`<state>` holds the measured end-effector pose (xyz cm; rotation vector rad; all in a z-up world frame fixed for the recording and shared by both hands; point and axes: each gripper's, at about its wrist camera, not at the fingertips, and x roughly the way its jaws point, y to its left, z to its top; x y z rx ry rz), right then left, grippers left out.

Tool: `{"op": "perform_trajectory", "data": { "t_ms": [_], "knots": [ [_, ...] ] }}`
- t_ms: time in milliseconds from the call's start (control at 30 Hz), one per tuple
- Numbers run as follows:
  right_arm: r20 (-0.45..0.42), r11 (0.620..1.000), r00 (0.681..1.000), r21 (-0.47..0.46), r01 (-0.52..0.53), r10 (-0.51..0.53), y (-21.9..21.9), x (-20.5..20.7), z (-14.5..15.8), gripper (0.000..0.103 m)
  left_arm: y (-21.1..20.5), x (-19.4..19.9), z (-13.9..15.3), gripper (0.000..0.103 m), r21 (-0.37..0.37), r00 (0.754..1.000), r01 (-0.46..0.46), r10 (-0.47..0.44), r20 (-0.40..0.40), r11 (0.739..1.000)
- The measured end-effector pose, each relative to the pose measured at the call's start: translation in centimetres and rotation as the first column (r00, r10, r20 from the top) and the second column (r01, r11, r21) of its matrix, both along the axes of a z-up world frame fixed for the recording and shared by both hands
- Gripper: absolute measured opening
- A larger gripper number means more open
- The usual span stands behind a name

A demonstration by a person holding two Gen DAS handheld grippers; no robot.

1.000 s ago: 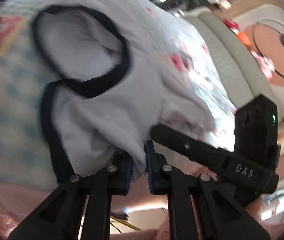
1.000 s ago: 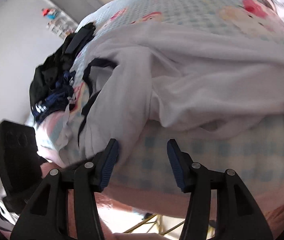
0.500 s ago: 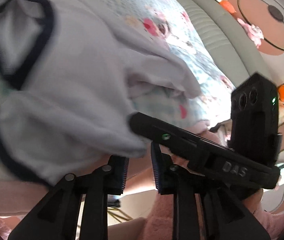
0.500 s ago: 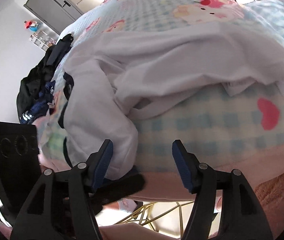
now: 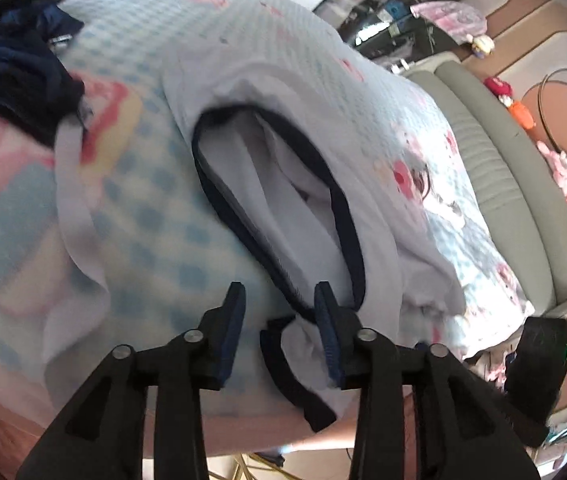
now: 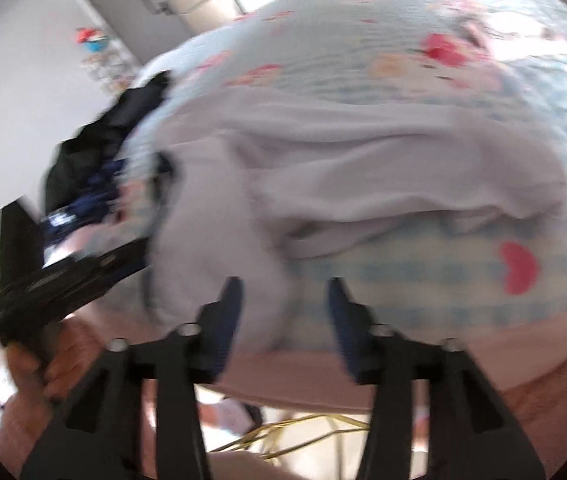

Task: Fold clothes
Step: 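Lift the white shirt with both grippers and spread it onto the bed, then grasp the navy-trimmed hem with both grippers, holding it apart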

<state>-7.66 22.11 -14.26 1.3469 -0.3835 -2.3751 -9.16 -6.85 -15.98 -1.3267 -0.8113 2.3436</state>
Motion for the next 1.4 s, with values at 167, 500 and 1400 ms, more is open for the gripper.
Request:
{"op": "perform_trajectory", "data": {
  "t_ms": [167, 500, 1400],
  "knots": [
    [-0.009, 0.968, 0.992, 0.222, -0.120, 0.125, -5.8, -0.5, -2.9, 0.042, 0.4, 0.6, -0.5, 0.039, -0.030, 1.000, 0.014, -0.013, 0.021, 0.999],
    [-0.104, 0.940, 0.988, 0.310, 0.138, -0.111, 0.4, 0.1, -1.5, 0.007, 2.3, -0.8, -0.6, 0.042, -0.019, 0.999, 0.038, -0.037, 0.018, 0.999],
    [-0.022, 0.976, 1.000, 0.217, 0.015, -0.011, -0.6, 0.8, 0.2, 0.047, 3.6, -1.3, 0.9, 0.029, -0.467, 0.988, -0.151, 0.137, -0.065, 0.871]
  ]
}}
